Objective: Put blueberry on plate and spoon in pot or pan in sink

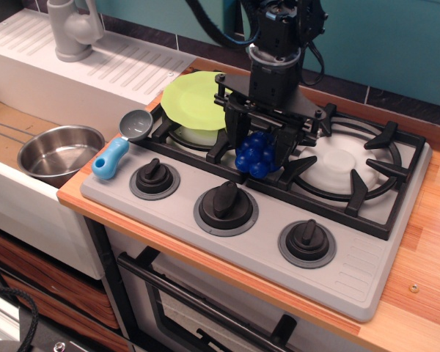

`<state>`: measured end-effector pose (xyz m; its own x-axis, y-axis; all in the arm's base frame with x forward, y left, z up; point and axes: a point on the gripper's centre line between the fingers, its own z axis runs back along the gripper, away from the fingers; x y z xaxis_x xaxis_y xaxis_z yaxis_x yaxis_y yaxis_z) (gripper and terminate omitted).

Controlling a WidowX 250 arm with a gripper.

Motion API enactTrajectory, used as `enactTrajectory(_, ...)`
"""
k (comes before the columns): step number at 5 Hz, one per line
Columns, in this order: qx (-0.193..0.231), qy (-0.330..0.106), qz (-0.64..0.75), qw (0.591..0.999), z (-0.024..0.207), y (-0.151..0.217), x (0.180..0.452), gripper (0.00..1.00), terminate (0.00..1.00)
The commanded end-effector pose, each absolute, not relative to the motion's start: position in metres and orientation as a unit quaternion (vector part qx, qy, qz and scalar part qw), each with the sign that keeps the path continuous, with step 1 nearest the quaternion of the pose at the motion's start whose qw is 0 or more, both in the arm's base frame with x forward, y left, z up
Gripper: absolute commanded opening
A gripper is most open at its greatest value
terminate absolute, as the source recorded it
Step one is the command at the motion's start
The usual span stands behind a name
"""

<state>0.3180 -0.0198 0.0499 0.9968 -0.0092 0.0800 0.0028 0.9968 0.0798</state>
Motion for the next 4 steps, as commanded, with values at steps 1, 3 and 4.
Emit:
enactTrajectory(1,0.046,-0.086,-0.025,0.995,0.088,-0.009,0.329,0.0,0.0)
enactTrajectory(3,0.048,-0.109,-0.057,0.991,0.094,0.013,0.344,0.0,0.0)
enactTrajectory(4,0.05,-0.111,-0.069,0.99,0.099,0.022,0.352,0.0,0.0)
